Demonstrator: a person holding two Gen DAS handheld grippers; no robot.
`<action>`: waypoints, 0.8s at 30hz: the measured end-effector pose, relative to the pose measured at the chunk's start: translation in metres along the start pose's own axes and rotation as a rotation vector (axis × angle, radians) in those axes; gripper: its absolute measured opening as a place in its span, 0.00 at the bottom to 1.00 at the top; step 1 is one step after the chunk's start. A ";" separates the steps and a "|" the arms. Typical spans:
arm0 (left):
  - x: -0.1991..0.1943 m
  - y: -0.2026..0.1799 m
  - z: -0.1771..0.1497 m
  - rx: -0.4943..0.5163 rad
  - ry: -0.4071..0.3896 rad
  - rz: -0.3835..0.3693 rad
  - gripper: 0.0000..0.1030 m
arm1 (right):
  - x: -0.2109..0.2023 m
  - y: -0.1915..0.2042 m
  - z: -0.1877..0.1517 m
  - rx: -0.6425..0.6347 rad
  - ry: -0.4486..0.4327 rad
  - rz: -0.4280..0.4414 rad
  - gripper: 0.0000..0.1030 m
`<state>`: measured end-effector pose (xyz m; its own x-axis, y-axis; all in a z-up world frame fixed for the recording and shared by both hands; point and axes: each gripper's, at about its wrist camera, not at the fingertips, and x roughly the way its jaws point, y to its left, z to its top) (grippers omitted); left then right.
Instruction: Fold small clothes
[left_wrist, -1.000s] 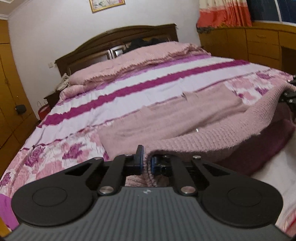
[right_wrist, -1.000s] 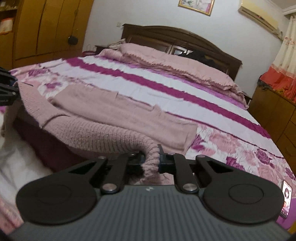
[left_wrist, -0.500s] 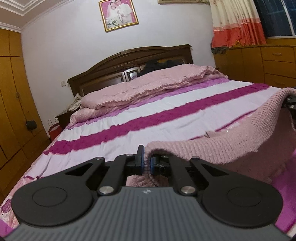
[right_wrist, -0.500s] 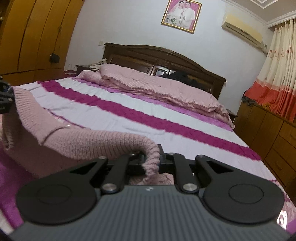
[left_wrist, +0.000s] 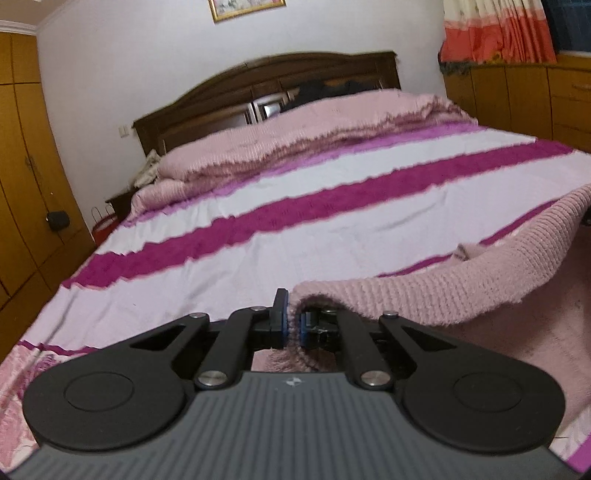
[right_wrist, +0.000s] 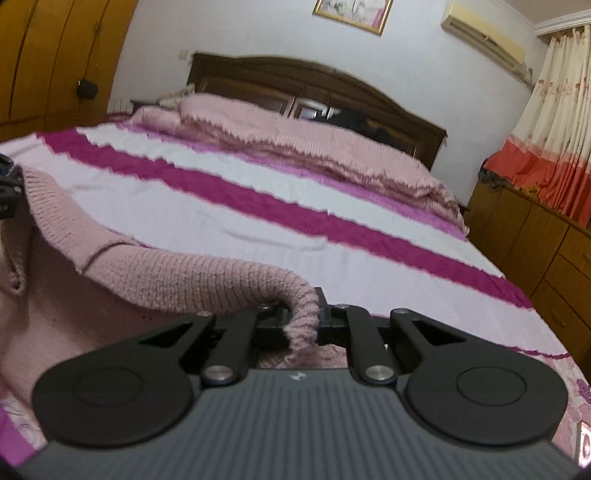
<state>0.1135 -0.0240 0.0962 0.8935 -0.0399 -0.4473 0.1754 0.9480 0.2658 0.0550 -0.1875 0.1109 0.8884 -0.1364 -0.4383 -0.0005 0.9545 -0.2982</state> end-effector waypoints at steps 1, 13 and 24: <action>0.008 -0.001 -0.003 0.001 0.008 -0.005 0.06 | 0.007 0.002 -0.002 -0.001 0.012 -0.005 0.12; 0.082 -0.005 -0.038 -0.030 0.141 -0.049 0.06 | 0.060 0.023 -0.031 -0.024 0.128 0.001 0.14; 0.064 -0.004 -0.036 -0.049 0.148 -0.048 0.11 | 0.051 0.013 -0.029 0.040 0.133 0.010 0.26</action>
<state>0.1546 -0.0188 0.0357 0.8133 -0.0425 -0.5803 0.1933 0.9604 0.2006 0.0873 -0.1900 0.0605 0.8199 -0.1586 -0.5501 0.0121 0.9654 -0.2603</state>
